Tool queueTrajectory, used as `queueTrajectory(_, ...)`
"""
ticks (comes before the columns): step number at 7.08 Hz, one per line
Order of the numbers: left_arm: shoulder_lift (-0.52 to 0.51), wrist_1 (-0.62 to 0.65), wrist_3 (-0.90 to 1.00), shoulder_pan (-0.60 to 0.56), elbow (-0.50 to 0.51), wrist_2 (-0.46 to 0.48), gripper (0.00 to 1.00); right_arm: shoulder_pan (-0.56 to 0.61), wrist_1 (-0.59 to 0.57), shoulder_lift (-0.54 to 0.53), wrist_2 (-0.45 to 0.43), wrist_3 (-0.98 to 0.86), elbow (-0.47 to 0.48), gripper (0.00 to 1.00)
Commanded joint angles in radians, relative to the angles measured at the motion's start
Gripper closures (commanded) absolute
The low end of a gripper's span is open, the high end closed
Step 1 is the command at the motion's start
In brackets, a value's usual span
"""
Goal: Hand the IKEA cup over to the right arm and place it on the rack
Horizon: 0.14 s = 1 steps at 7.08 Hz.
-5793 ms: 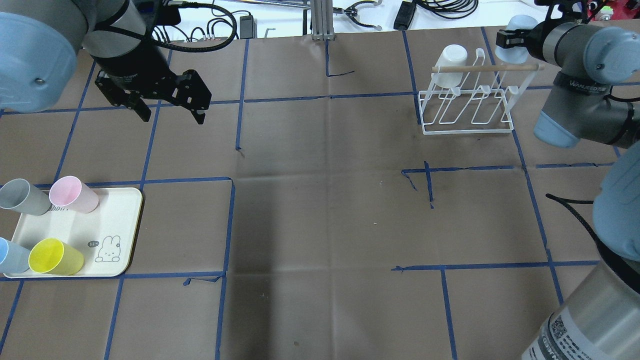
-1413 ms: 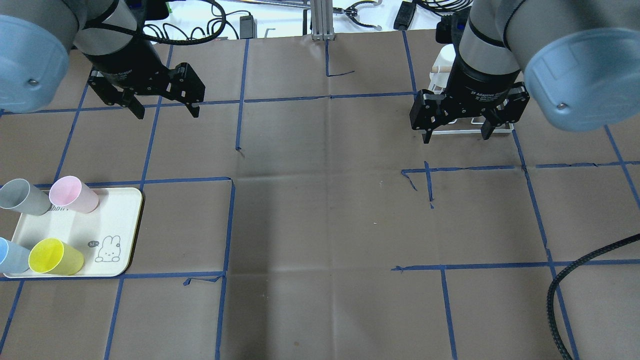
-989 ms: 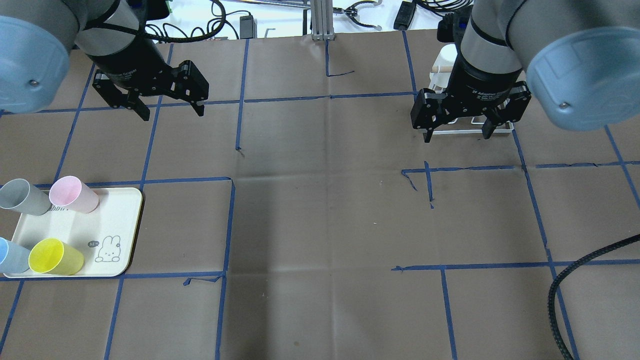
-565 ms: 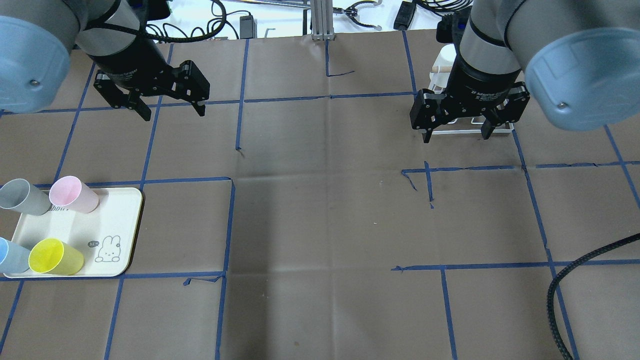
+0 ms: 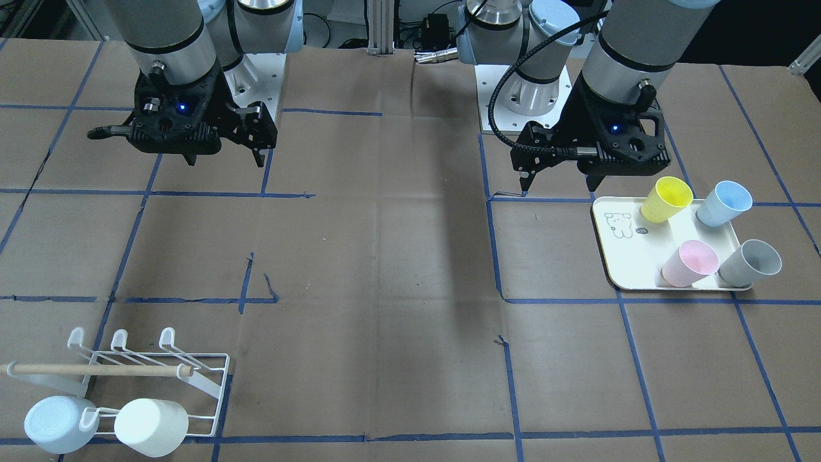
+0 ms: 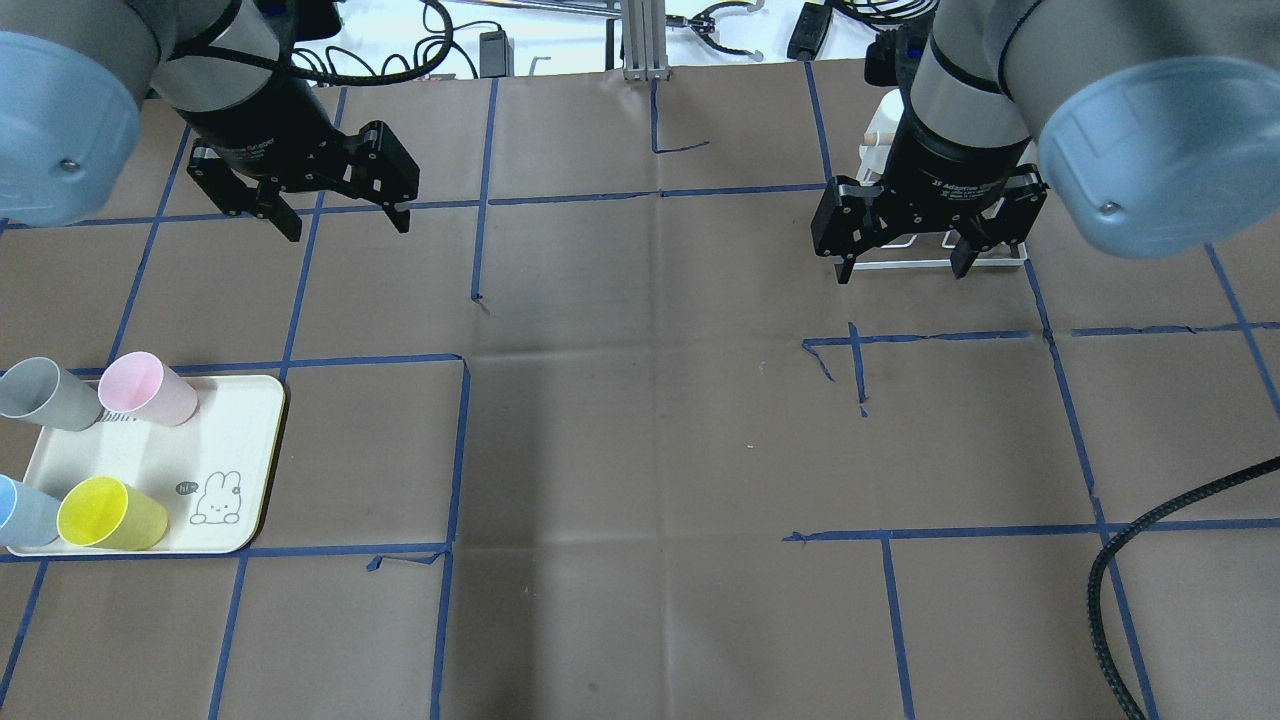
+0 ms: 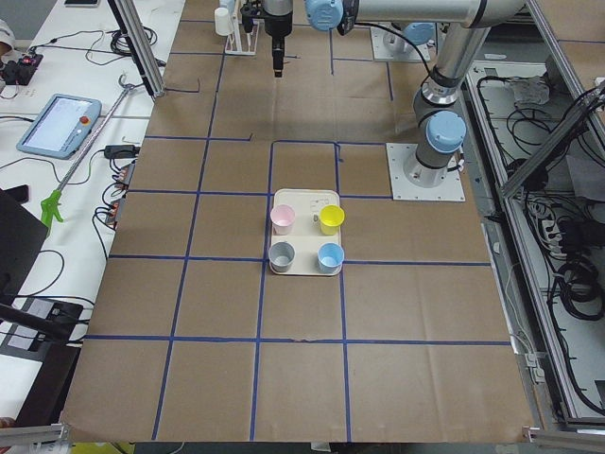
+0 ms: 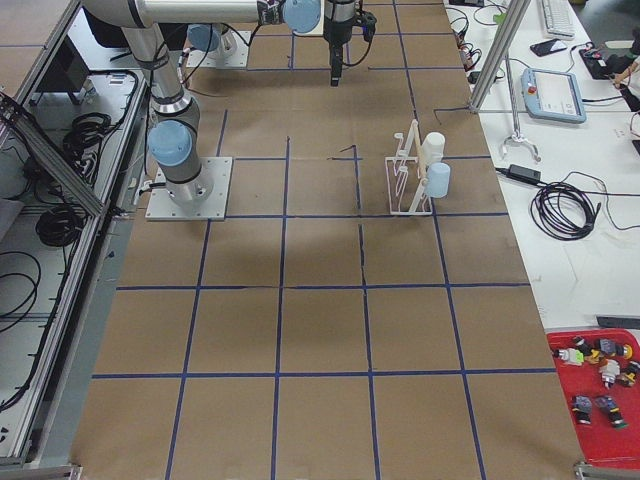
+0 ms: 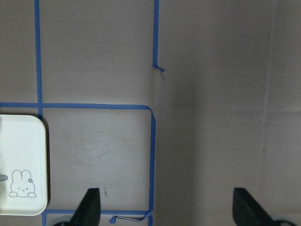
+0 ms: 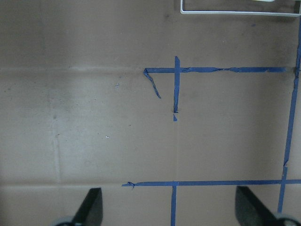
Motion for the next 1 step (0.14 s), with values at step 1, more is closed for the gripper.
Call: queueTrajectory(1,0.0,0.0,0.001,-0.002,0.001,0.001,0.0,0.001,-0.001,0.001,0.002,0.0,-0.003,0.0)
